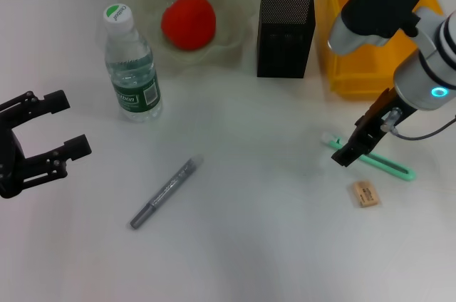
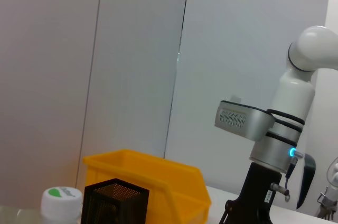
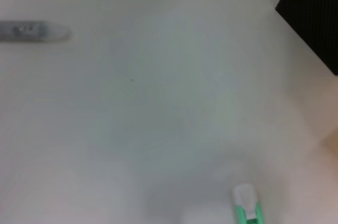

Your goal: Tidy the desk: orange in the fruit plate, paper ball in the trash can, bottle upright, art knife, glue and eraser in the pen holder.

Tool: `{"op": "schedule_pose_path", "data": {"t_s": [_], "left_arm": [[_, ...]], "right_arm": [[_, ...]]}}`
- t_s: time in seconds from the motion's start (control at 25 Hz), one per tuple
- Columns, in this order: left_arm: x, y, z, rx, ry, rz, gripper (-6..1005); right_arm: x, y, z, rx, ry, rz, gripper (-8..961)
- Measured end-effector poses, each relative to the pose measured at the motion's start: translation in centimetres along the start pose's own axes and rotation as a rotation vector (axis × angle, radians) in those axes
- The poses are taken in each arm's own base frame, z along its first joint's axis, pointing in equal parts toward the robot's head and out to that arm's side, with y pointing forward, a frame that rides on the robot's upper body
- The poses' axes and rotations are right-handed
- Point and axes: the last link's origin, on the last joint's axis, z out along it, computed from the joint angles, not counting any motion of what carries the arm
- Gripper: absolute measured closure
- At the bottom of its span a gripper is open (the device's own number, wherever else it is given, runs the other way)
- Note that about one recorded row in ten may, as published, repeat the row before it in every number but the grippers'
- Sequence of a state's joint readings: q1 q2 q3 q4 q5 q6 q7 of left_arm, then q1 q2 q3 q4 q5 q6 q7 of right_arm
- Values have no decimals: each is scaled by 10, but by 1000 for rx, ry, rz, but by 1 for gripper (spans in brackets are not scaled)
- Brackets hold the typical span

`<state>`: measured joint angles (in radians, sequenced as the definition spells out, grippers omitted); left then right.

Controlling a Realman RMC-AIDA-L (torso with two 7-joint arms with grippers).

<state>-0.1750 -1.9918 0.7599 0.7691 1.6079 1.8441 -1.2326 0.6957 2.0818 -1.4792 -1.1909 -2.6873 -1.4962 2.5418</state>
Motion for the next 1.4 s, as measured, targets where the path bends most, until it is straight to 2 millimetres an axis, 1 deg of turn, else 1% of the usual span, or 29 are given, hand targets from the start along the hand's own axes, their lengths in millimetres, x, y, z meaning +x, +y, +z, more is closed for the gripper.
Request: {"op": "schedule_pose_path", "data": {"t_s": [0.08, 0.24, 0.8, 0.88, 1.12, 1.36, 1.4], "left_arm": [[-1, 0, 2, 0, 0, -1, 199], [-2, 0, 3, 2, -3, -4, 199], [-4, -1, 6, 14, -4, -7, 200], [-4, -1, 6, 14, -4, -7, 200], [-8, 1, 6, 15, 1, -20, 200], [-9, 1, 6, 19, 1, -21, 200], [-9, 1, 6, 19, 1, -21, 200]], "right_arm": [[-1, -2, 6, 2, 2, -1, 177], [-2, -4, 8, 7, -2, -5, 188], [-2, -5, 13, 4, 10, -27, 226], [-1, -5, 14, 2, 13, -24, 413], [0, -5, 17, -2, 19, -26, 552], [0, -6, 20, -4, 23, -27, 548], [0, -6, 20, -4, 22, -27, 564]]}}
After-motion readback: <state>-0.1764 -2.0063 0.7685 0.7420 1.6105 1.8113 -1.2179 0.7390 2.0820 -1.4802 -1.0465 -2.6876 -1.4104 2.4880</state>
